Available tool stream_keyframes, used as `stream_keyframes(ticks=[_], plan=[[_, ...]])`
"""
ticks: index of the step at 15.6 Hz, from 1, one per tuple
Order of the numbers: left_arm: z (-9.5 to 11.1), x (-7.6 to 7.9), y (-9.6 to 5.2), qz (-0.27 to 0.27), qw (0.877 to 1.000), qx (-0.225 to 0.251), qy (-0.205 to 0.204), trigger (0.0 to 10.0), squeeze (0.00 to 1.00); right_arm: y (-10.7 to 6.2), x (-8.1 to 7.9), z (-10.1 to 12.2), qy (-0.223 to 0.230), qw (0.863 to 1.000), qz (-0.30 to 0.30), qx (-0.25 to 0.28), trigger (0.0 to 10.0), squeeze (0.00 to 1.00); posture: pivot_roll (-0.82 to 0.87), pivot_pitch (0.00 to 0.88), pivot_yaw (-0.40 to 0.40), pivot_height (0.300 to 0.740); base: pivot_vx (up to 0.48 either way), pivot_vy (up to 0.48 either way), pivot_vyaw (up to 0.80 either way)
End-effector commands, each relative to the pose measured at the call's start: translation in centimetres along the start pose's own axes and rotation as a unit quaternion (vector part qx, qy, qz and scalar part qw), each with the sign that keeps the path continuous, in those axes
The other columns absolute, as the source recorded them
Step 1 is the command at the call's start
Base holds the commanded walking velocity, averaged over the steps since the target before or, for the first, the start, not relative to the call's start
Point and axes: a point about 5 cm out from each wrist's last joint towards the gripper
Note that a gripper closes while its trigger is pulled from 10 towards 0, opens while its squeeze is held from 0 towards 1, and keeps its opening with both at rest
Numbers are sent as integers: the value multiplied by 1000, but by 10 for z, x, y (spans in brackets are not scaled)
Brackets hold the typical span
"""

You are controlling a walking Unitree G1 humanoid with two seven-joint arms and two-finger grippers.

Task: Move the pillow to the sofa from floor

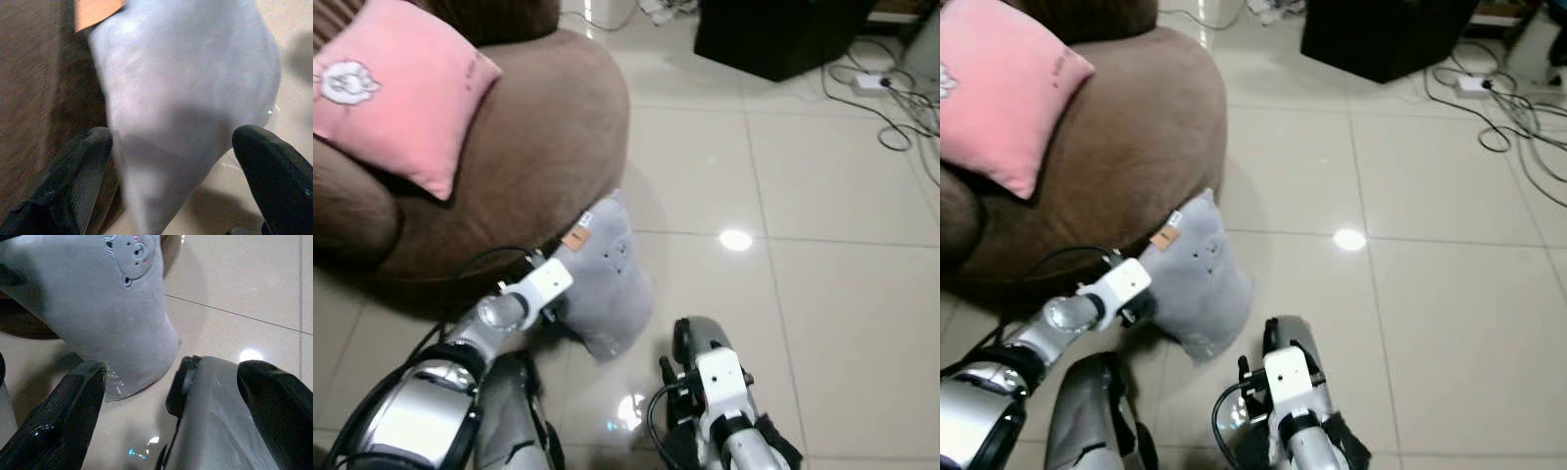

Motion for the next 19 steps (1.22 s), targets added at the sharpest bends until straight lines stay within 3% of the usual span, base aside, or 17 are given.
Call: stream_keyframes(ticks=[1, 8, 10, 11, 14, 17, 19], plan=[[-1, 4, 1, -1, 1000, -17, 11, 10000, 0, -10, 1, -16, -1, 999, -12, -44, 10000, 0, -382, 306, -40, 533, 0, 0, 0], [-1, 12, 5, 5, 999, -38, 21, 10000, 0, -18, -5, -13, -3, 998, -32, -55, 10000, 0, -442, 310, -56, 533, 0, 0, 0], [-3, 5, 3, 21, 999, -42, 22, 10000, 0, -19, -7, -13, -4, 998, -32, -58, 10000, 0, -447, 310, -55, 533, 0, 0, 0], [-3, -11, -1, 41, 999, -32, 10, 10000, 0, -20, -9, -14, -5, 998, -36, -61, 10000, 0, -439, 304, -47, 533, 0, 0, 0], [-9, -31, -9, 64, 998, -25, 6, 10000, 0, -21, -12, -14, -2, 997, -36, -61, 10000, 0, -410, 307, -40, 533, 0, 0, 0], [-12, -37, -12, 70, 997, -21, 0, 10000, 0, -21, -13, -14, -2, 998, -27, -61, 10000, 0, -382, 315, -43, 533, 0, 0, 0], [-13, -31, -11, 64, 998, -28, 9, 10000, 0, -23, -11, -14, -6, 998, -17, -61, 10000, 0, -380, 321, -53, 533, 0, 0, 0]])
Point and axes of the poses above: a point about 5 cm out from each wrist's last joint towards the gripper, its own y axis pointing out of the wrist towards the gripper, its own z axis along the axis of the wrist's last joint, x = y × z, and after that the axes turned 5 degrees about y, right-handed
